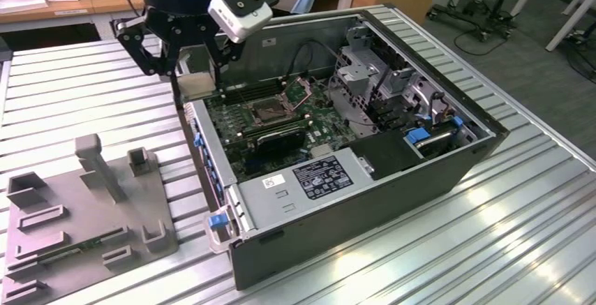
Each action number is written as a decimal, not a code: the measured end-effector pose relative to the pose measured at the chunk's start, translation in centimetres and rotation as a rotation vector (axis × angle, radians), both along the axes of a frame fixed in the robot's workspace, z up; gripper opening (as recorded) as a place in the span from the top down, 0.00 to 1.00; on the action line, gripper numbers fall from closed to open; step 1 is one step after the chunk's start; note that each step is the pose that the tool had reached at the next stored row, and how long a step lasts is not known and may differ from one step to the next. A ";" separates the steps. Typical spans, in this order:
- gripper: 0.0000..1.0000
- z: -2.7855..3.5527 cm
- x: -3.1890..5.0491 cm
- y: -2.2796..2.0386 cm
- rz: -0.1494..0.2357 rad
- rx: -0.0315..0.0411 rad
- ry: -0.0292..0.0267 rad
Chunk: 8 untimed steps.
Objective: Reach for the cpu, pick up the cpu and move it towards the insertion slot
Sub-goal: 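Pick up the cpu and move it towards the insertion slot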
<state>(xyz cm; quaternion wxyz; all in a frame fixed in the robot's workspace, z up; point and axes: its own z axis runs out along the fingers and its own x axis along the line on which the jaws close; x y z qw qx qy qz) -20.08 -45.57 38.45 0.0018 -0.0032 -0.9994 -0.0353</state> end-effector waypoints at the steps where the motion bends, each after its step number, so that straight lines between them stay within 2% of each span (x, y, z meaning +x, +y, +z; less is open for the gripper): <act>1: 0.45 0.00 0.09 0.00 0.000 -0.0001 0.0000; 8: 0.45 0.00 0.62 0.00 0.000 0.0000 0.0000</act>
